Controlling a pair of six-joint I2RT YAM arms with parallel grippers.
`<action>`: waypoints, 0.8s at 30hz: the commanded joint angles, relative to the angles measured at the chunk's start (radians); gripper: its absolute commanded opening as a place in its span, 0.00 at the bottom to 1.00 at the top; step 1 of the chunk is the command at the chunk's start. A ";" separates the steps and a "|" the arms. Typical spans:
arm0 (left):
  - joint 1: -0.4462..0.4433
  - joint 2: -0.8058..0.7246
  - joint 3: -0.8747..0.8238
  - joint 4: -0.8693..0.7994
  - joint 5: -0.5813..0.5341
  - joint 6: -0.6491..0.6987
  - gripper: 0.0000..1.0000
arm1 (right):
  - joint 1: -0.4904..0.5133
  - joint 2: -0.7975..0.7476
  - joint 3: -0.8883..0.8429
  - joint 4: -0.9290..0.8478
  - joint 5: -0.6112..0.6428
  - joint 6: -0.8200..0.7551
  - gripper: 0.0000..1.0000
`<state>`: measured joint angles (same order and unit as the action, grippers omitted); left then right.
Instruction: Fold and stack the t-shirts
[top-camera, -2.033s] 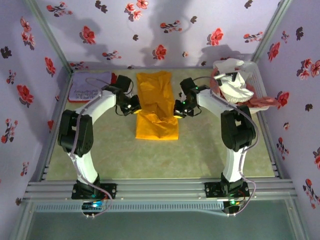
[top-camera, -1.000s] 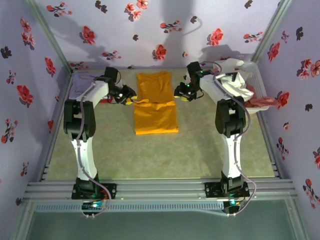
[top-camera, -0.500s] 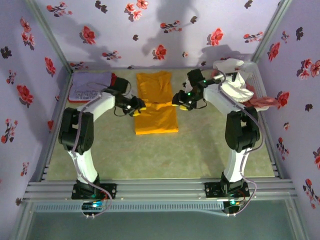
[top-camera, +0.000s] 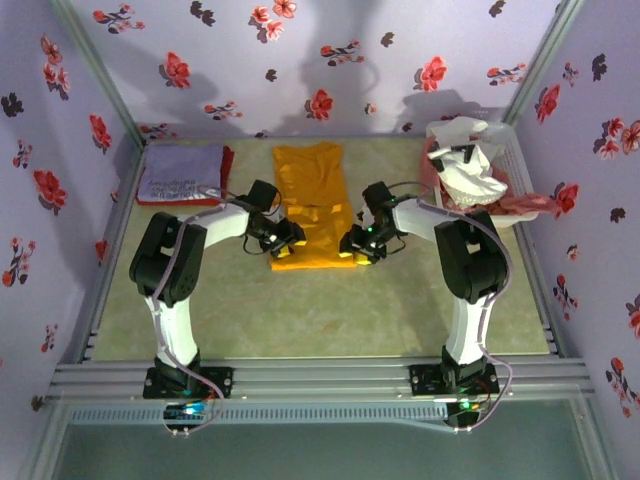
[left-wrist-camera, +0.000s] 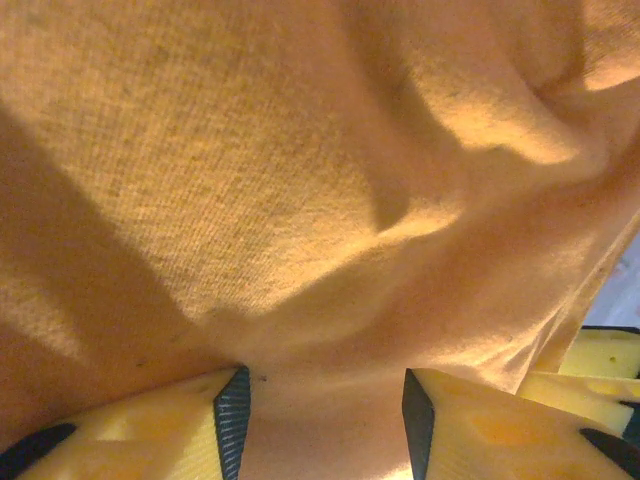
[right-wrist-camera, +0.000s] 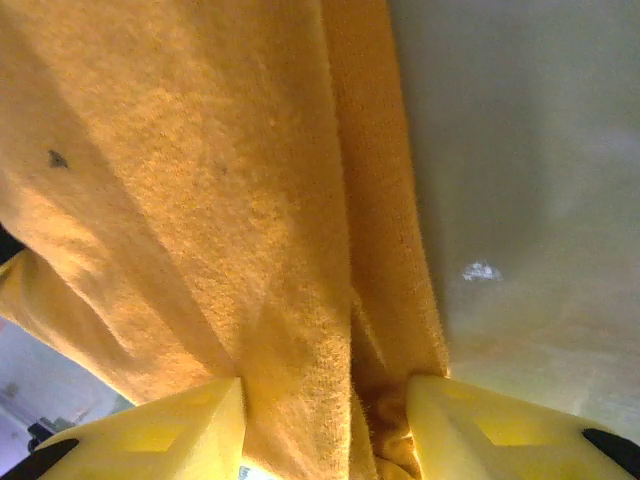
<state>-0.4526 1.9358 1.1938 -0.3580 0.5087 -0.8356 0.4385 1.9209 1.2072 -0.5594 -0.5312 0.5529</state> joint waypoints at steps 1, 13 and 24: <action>-0.005 -0.030 -0.031 0.001 0.010 0.014 0.48 | 0.004 -0.061 -0.028 -0.035 0.032 -0.031 0.49; -0.031 -0.111 0.043 -0.098 -0.087 0.020 0.48 | 0.029 -0.073 0.153 -0.085 0.033 -0.007 0.49; -0.046 -0.025 -0.053 -0.053 -0.125 0.038 0.49 | 0.043 0.117 0.148 -0.005 0.009 0.016 0.63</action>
<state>-0.4839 1.8931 1.1748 -0.4118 0.3889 -0.8280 0.4690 2.0384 1.3952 -0.5713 -0.5209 0.5556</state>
